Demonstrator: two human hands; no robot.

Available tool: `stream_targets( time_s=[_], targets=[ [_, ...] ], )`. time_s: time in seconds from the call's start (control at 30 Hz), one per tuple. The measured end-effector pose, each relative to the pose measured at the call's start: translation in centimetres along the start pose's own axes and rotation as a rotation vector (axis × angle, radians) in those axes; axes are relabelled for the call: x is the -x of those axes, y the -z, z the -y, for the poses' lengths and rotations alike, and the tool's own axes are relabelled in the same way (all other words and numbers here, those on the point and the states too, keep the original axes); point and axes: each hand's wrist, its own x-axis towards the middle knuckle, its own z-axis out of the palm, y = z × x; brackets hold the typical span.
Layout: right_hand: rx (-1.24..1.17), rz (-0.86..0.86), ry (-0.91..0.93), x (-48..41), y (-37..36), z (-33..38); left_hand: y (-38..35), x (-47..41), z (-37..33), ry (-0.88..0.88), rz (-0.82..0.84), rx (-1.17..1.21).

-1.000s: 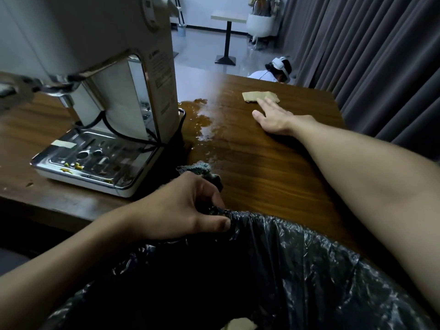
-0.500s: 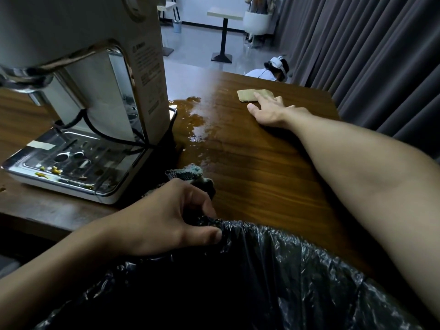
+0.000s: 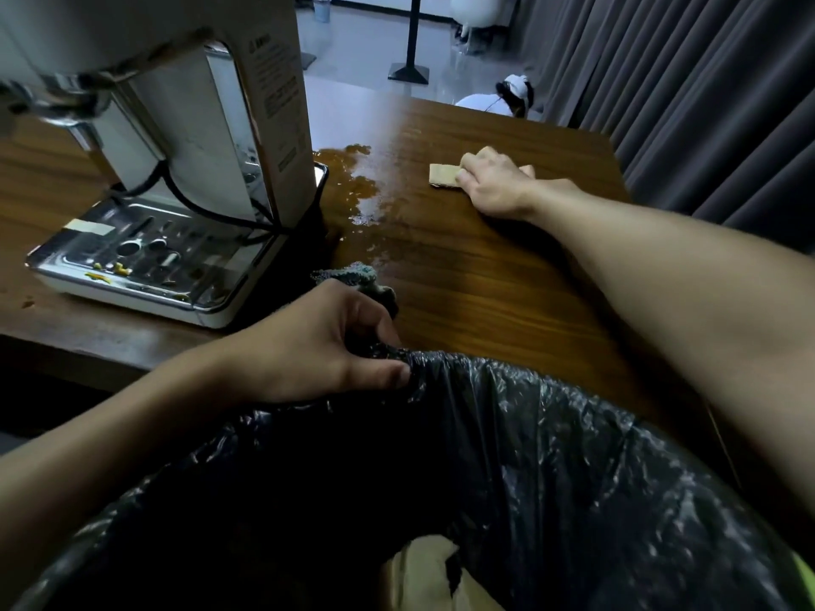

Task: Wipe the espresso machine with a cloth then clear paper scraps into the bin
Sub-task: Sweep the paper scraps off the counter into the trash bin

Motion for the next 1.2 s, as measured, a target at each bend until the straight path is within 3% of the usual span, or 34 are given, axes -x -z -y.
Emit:
stream_targets(
  time_s=[0.3, 0.53, 0.73, 0.83, 0.97, 1.13, 1.2],
  targets=[
    [-0.073, -0.031, -0.014, 7.8, 0.2, 0.1, -0.5, 1.0, -1.1, -0.003, 0.016, -0.071],
    [-0.479, -0.087, -0.176, 17.1, 2.0, -0.2, -1.0, 1.9, -2.3, -0.056, -0.015, -0.186],
    [-0.829, -0.190, -0.222, 29.5, 6.2, 0.8, -3.0, 1.5, -4.2, -0.184, 0.031, -0.231],
    [-1.016, -0.156, -0.196, 35.4, 7.8, 2.7, -4.0, 0.5, -5.5, -0.245, 0.070, -0.259],
    [-0.833, -0.109, -0.203, 41.7, 7.4, 5.9, -5.2, -1.0, -8.2, -0.346, 0.161, -0.198],
    [-0.670, -0.467, -0.355, 46.2, 6.2, 7.5, -7.0, -2.0, -11.1, -0.440, 0.260, -0.081],
    [-0.646, -0.468, -0.430, 48.0, 5.9, 7.7, -7.9, -1.9, -12.2, -0.477, 0.350, -0.037]
  ],
)
